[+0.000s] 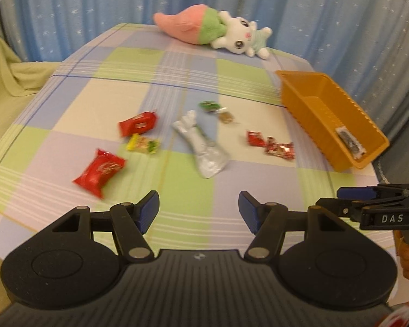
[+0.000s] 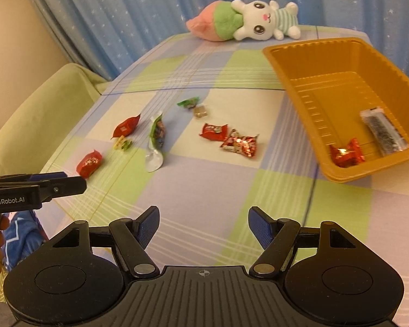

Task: Organize snacks
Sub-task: 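Withdraw both tools from the tray back over the table, then grasp the large red packet with the left gripper while the right grasps the red-silver candy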

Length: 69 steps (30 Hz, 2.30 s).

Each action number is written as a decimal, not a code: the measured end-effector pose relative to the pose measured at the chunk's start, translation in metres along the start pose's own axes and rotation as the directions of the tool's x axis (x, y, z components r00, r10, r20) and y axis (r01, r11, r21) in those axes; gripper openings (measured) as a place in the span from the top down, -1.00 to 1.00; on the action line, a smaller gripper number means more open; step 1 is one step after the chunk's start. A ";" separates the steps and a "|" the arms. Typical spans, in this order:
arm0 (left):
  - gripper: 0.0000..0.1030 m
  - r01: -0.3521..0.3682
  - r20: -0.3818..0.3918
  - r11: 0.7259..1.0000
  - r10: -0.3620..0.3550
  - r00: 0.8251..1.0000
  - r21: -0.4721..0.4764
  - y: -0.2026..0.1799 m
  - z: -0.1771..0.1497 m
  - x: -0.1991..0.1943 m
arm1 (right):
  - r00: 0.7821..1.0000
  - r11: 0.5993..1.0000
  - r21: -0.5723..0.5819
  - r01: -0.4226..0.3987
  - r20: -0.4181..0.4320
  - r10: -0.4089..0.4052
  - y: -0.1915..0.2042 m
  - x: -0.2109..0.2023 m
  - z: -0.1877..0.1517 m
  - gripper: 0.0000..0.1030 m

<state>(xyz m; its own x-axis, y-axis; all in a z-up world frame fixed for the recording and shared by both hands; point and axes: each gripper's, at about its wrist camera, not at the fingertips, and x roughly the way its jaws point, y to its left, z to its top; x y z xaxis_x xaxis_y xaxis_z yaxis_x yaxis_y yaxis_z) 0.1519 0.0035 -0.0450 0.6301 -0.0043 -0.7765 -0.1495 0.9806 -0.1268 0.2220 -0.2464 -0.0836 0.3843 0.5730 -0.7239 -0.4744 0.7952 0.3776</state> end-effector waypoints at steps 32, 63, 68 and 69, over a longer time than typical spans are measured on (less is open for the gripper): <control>-0.03 -0.139 -0.047 0.977 0.149 0.988 0.163 0.090 0.020 0.081 | 0.991 0.986 0.104 0.134 0.002 -0.135 0.021 0.042 0.011 -0.40; 0.52 -0.147 -0.057 0.986 0.152 0.987 0.085 0.117 0.043 0.090 | 0.945 0.944 0.140 0.299 0.091 -0.313 -0.004 0.079 0.051 -0.28; 0.52 -0.156 -0.053 0.985 0.160 0.986 0.072 0.121 0.046 0.090 | 0.939 0.937 0.141 0.319 0.083 -0.333 -0.007 0.092 0.058 -0.07; 0.52 -0.158 -0.053 0.985 0.162 0.985 0.072 0.122 0.047 0.090 | 0.939 0.936 0.141 0.321 0.082 -0.335 -0.007 0.094 0.058 -0.05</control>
<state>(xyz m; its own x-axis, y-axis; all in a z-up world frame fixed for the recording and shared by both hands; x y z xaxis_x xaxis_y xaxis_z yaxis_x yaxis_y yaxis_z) 0.2260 0.1320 -0.1013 0.5563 0.1444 -0.8183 -0.1924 0.9804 0.0422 0.3081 -0.1865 -0.1211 0.5846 0.2882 -0.7584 -0.2089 0.9567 0.2026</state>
